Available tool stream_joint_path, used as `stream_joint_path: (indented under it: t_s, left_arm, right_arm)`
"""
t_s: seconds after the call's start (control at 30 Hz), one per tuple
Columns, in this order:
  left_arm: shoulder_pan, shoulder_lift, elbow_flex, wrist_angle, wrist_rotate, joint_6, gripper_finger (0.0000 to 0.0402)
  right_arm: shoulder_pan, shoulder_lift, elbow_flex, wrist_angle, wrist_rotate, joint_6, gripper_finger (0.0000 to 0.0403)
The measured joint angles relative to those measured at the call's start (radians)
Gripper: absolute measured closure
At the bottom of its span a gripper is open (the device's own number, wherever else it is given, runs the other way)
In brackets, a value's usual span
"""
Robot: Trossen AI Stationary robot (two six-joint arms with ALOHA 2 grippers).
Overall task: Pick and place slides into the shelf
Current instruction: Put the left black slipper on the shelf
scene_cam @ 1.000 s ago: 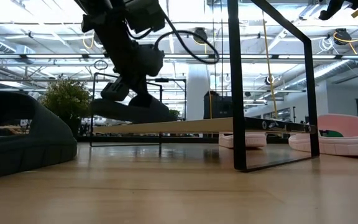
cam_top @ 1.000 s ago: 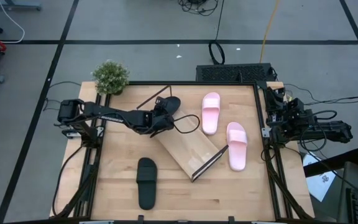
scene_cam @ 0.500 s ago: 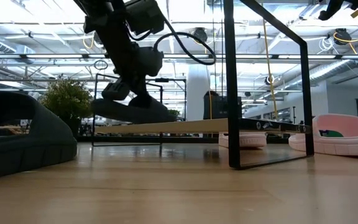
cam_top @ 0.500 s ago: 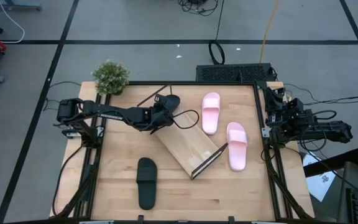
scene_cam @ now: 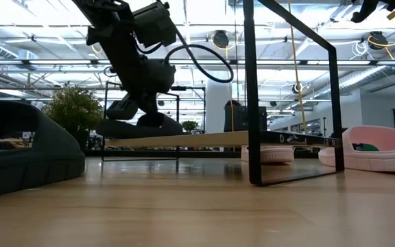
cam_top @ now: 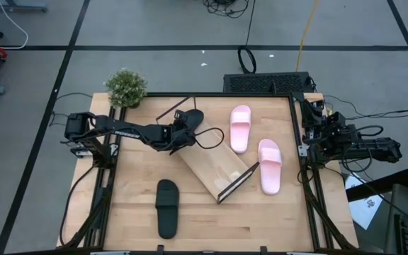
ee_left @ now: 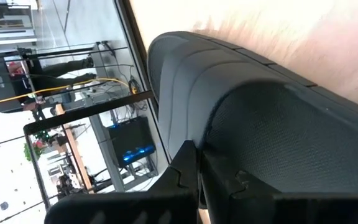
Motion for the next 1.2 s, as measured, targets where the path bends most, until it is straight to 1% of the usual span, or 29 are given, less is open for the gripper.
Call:
stream_joint_path:
  t_s: [0.17, 0.37, 0.5, 0.87, 1.2]
  left_arm:
    - [-0.003, 0.000, -0.002, 0.021, -0.004, 0.013, 0.0402]
    - [-0.018, 0.000, -0.003, 0.087, -0.021, 0.089, 0.0402]
    - [-0.018, 0.000, -0.003, 0.111, -0.006, 0.093, 0.0402]
    - [0.019, 0.000, -0.003, 0.110, -0.011, 0.109, 0.0402]
    - [0.026, 0.000, -0.003, 0.109, -0.009, 0.107, 0.0401]
  right_arm:
    - [0.000, 0.000, 0.000, 0.000, 0.000, 0.000, 0.0344]
    - [0.000, 0.000, 0.000, -0.003, 0.000, 0.000, 0.0344]
    - [0.000, 0.000, 0.000, -0.003, 0.000, 0.000, 0.0344]
    - [0.000, 0.000, 0.000, -0.005, 0.000, 0.000, 0.0344]
    - [0.000, 0.001, 0.000, -0.030, 0.000, 0.001, 0.0344]
